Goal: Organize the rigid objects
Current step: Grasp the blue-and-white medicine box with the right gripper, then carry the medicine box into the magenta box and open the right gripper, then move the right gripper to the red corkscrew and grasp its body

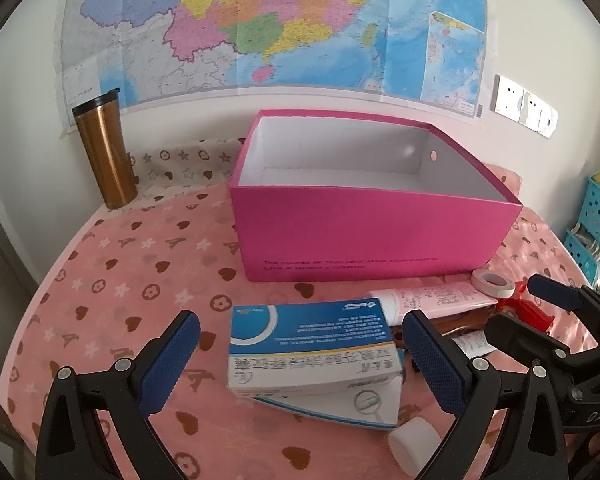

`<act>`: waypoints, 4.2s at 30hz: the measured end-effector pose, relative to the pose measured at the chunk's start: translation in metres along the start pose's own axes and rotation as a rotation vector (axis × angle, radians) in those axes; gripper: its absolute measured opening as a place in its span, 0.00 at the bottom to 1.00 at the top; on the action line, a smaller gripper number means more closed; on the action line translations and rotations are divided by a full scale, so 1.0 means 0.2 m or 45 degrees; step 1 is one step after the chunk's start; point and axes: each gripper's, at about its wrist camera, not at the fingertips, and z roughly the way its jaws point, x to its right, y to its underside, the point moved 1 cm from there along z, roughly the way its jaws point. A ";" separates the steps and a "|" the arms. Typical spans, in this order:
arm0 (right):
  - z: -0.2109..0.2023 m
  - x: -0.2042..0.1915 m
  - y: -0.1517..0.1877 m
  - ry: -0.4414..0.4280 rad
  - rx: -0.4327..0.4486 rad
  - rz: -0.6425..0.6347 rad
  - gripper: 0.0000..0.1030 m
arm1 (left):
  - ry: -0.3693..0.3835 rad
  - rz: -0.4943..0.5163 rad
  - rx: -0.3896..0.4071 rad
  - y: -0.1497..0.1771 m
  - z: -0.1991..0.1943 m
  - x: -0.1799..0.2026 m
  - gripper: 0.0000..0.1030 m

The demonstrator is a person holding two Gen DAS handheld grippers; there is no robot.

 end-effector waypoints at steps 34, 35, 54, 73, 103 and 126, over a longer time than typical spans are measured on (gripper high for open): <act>0.34 -0.26 0.03 -0.423 -0.225 -0.058 0.44 | 0.350 -0.080 -0.223 0.11 0.11 -0.23 0.56; 0.33 -0.26 0.02 -0.424 -0.225 -0.058 0.44 | 0.352 -0.081 -0.226 0.11 0.11 -0.23 0.55; 0.15 -0.24 -0.10 -0.418 -0.125 -0.091 0.44 | 0.386 -0.018 -0.092 -0.04 -0.07 -0.17 0.55; 0.15 -0.11 -0.49 -0.366 0.074 -0.110 0.44 | 0.331 0.104 0.066 -0.47 0.00 -0.08 0.56; 0.70 0.02 -0.57 -0.384 -0.214 0.057 0.44 | 0.198 0.046 -0.111 -0.54 0.40 -0.11 0.56; -0.05 0.33 -0.22 -0.151 0.048 0.060 0.55 | 0.413 0.180 0.018 -0.22 0.05 0.09 0.72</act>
